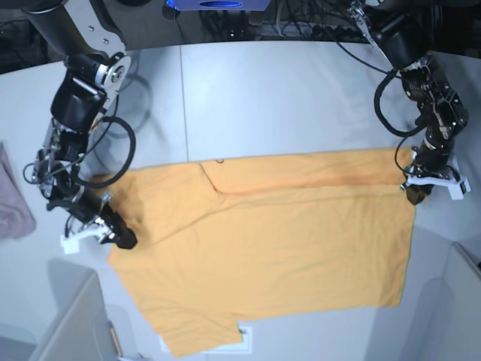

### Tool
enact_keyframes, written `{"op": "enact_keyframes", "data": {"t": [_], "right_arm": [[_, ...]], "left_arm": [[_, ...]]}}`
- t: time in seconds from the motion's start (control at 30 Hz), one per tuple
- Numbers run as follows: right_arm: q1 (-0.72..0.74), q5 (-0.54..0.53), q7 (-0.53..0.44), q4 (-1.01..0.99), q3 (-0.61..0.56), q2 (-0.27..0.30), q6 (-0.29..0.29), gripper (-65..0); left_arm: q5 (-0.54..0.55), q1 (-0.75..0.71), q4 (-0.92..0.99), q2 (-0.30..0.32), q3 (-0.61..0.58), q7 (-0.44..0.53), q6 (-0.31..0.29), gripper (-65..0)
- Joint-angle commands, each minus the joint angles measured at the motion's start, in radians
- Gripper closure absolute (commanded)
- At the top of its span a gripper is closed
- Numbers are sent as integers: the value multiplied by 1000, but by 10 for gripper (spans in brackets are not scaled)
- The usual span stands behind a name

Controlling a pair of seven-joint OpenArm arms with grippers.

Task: Fold the T-shirt properly
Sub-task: 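Release and regrasp the shirt edge with both grippers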

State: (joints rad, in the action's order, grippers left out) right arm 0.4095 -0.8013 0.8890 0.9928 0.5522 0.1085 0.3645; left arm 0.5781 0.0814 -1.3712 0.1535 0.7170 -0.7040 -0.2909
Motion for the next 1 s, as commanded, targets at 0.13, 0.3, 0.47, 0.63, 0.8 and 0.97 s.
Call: {"op": "enact_keyframes", "data": {"t": [0.13,0.3,0.47,0.63,0.8,0.97], "right_arm": [[24,-22,-41,33,2,35,8,-249],[-80,-23,-43,289,-4,27,-88,-249],[-212,-22,-77,561,2,-17,-319,-249],[-338,-28,-112,680,-4,-53,-491,-296],[-426,-30,-112,702,6,-100,-525,-357],[-452,-20,-113,664,6,-143,-529,-356]], "left_arm": [[16,99,48,39,-3,24,-9,-489],[26,125,3,76,3,19,-9,-606],[66,-39,-187,57,122,17,-14,-602],[181,-256,-279,47,181,17,-14,-602],[311,-400,-284,45,184,20,-14,-602],[345,-426,-265,14,183,22,-14,-602]]}}
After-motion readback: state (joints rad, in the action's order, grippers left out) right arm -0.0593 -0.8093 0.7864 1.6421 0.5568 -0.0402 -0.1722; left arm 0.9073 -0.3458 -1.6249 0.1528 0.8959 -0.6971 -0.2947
